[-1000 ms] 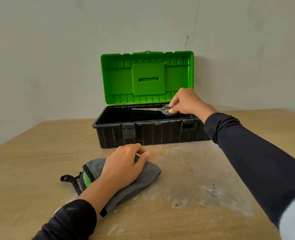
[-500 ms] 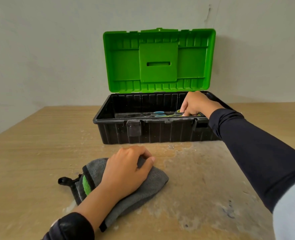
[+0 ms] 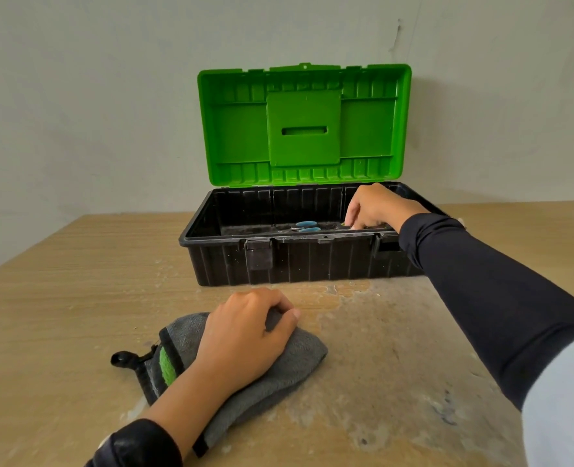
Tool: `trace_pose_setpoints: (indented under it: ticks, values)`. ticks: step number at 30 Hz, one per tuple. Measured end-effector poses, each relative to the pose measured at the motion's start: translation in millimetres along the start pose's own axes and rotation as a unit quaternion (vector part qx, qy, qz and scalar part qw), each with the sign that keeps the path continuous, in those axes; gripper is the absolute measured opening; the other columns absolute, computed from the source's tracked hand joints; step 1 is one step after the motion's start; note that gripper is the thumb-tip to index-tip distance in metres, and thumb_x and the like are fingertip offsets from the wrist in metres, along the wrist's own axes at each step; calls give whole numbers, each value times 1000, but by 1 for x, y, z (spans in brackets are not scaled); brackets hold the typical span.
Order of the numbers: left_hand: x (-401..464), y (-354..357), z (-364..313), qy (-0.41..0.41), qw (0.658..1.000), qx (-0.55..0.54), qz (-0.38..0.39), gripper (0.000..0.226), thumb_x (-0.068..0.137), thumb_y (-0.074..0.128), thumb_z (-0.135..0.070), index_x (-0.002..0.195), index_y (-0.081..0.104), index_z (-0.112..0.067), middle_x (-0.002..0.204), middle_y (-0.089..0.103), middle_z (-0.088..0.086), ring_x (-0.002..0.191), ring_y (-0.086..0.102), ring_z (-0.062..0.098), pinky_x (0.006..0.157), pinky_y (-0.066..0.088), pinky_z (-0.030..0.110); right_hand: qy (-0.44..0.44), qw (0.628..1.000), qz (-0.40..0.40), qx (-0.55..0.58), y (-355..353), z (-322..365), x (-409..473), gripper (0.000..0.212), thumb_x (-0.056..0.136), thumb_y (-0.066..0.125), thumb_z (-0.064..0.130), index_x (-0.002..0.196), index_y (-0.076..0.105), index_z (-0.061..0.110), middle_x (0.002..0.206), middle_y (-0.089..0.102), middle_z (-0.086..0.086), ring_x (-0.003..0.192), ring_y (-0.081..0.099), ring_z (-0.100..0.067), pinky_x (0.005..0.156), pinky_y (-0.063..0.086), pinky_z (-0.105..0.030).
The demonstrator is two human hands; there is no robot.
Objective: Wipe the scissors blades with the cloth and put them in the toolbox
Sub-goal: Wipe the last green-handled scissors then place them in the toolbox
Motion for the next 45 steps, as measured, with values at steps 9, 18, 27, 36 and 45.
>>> trace_pose_setpoints:
  ticks: [9, 18, 27, 36, 45]
  values:
    - [-1, -1, -4, 6, 1000, -26, 7, 25, 96, 39, -20, 97, 64, -23, 92, 64, -12, 86, 57, 1, 81, 49, 23, -96, 986, -109, 87, -37, 39, -41, 6, 76, 77, 22, 78, 73, 26, 77, 67, 10, 91, 65, -17, 82, 51, -37]
    - [-6, -15, -12, 38, 988, 45, 146, 43, 86, 35, 3, 112, 63, -16, 107, 57, 1, 107, 51, 16, 89, 39, 23, -128, 966, -185, 131, -42, 67, -128, 5, 79, 73, 29, 76, 75, 25, 68, 62, 18, 80, 66, -12, 77, 57, -41]
    - [-16, -42, -1, 76, 984, 98, 129, 21, 82, 54, -15, 102, 61, -12, 121, 46, -1, 105, 38, 16, 95, 35, 32, -187, 976, -44, 98, 28, 119, -209, 52, 86, 55, 54, 54, 57, 14, 52, 45, -3, 49, 43, -15, 50, 32, -26]
    - [-15, -88, 15, 62, 992, -104, 32, 4, 78, 60, -17, 75, 61, -18, 72, 60, 1, 64, 51, 9, 61, 41, 21, -177, 910, 148, 344, 46, 136, -233, 26, 88, 62, 32, 111, 60, 20, 107, 68, -3, 91, 66, -16, 82, 55, -35]
    - [-38, -114, 90, -109, 951, -287, -27, 42, 74, 68, -44, 87, 53, -7, 81, 56, 5, 76, 56, 17, 63, 44, 30, -124, 901, -8, 416, 30, 185, -214, 21, 91, 48, 8, 107, 47, 21, 111, 58, -7, 101, 58, -23, 74, 49, -35]
Point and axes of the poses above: each hand's wrist, its own x-axis towards the middle knuckle, its own y-axis out of the palm, z = x × y, the point moved 9 cm from there along x, towards the middle knuckle
